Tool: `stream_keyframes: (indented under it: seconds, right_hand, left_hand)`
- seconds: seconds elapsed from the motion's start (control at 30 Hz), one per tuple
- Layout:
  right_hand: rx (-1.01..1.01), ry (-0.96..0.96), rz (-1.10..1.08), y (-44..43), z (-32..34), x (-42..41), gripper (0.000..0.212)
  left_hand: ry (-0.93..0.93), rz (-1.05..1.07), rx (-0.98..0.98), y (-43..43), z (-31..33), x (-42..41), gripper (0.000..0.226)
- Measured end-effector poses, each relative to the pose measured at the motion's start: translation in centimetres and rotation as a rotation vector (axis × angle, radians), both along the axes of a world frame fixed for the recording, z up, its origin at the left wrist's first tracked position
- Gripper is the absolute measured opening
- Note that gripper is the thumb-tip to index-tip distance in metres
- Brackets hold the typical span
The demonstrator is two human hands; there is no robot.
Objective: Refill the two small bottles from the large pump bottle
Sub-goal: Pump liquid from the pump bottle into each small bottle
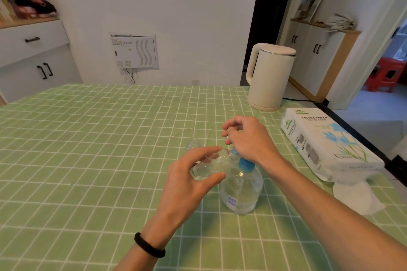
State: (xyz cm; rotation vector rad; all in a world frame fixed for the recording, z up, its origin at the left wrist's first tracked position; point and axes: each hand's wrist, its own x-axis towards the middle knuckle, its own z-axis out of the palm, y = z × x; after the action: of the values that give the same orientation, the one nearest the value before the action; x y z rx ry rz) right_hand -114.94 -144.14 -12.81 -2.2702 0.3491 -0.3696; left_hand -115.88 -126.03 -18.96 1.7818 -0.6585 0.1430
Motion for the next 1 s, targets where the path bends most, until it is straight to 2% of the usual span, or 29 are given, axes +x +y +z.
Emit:
stream_keyframes:
  seconds: [0.17,0.63,1.0]
  right_hand:
    - [0.063,0.029,-0.004,-0.1,-0.9,-0.1,0.026]
    - [-0.012,0.007,0.01,-0.2,0.3,0.2,0.017]
    - [0.075,0.028,-0.019,-0.3,-1.2,0.2,0.026]
  left_hand:
    - [0.014,-0.004,0.012,-0.2,-0.7,0.0,0.049]
    - [-0.002,-0.005,0.005,0.0,0.1,0.1,0.05]
    - [0.029,-0.004,0.011,-0.2,-0.7,0.1,0.049]
